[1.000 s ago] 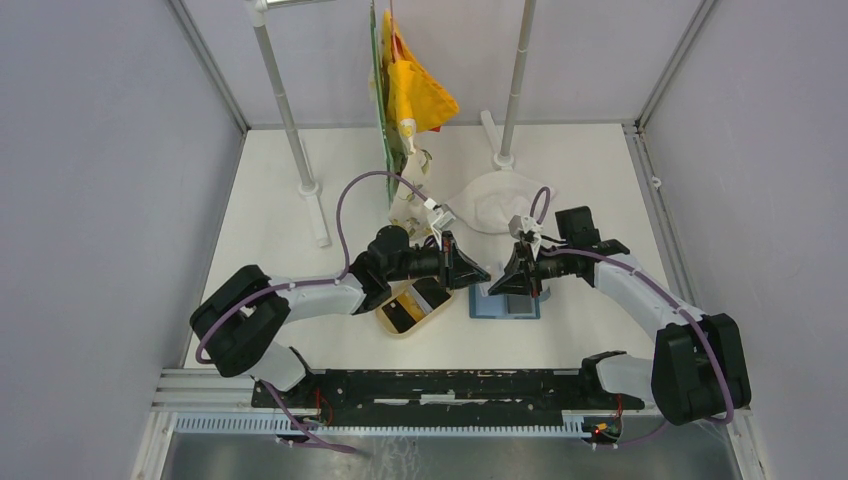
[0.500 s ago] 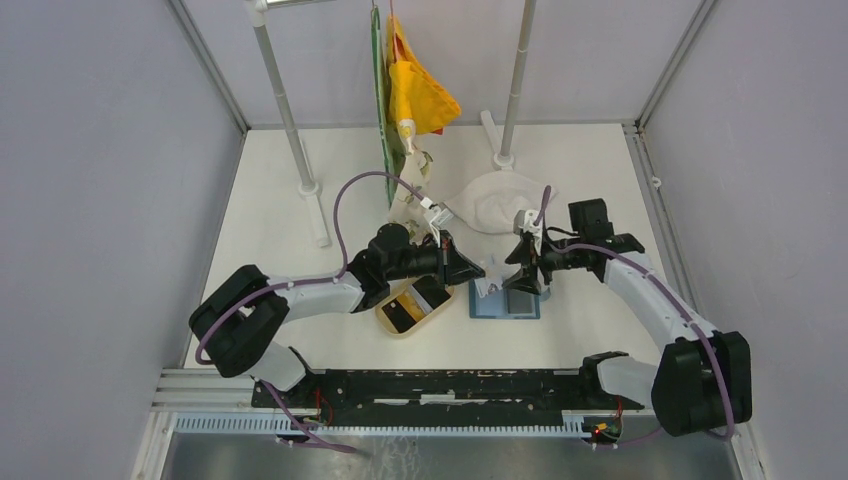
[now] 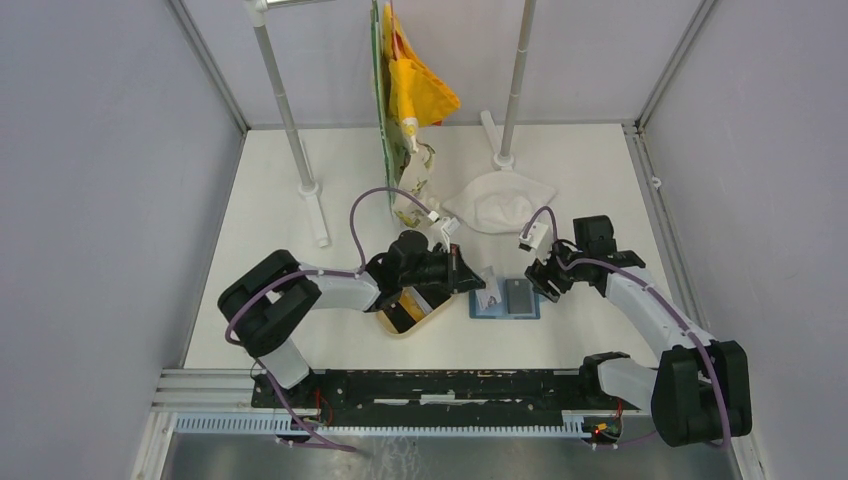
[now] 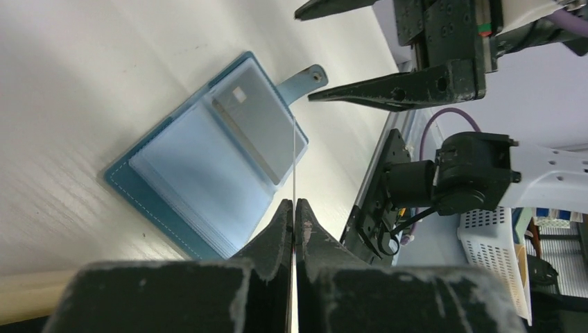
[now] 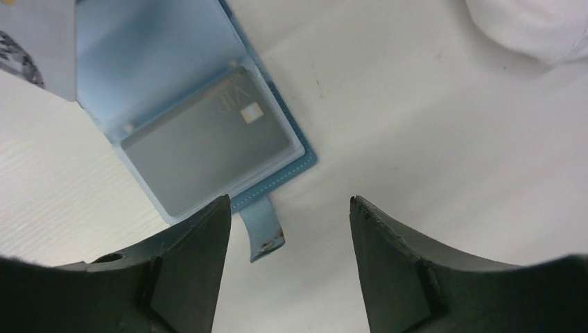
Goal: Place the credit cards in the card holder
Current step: Insert the credit card into the card holder.
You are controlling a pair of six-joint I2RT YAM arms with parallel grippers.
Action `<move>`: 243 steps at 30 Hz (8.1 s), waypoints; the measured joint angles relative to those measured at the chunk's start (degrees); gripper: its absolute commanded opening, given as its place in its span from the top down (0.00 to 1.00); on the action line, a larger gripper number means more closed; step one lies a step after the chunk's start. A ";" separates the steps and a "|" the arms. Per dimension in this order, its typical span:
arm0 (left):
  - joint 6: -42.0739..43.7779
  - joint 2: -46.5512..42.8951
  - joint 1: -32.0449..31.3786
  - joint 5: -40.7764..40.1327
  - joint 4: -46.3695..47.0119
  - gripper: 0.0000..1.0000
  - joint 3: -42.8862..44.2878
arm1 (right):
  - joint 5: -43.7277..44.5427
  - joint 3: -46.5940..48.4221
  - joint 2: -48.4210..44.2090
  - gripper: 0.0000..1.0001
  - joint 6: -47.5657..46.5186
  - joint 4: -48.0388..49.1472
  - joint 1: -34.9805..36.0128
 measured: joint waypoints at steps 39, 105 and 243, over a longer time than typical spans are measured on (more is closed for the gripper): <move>-2.64 7.30 -2.54 -1.92 -1.53 0.98 4.48 | 6.36 -0.17 4.11 0.97 1.51 -3.89 -0.04; -7.17 -12.85 -7.58 -33.00 -21.59 0.98 0.70 | -2.78 -1.29 5.53 0.94 -40.11 1.86 17.09; -13.62 31.19 5.09 12.74 -16.41 0.98 29.86 | 2.73 9.18 23.06 0.49 -1.75 4.37 -2.29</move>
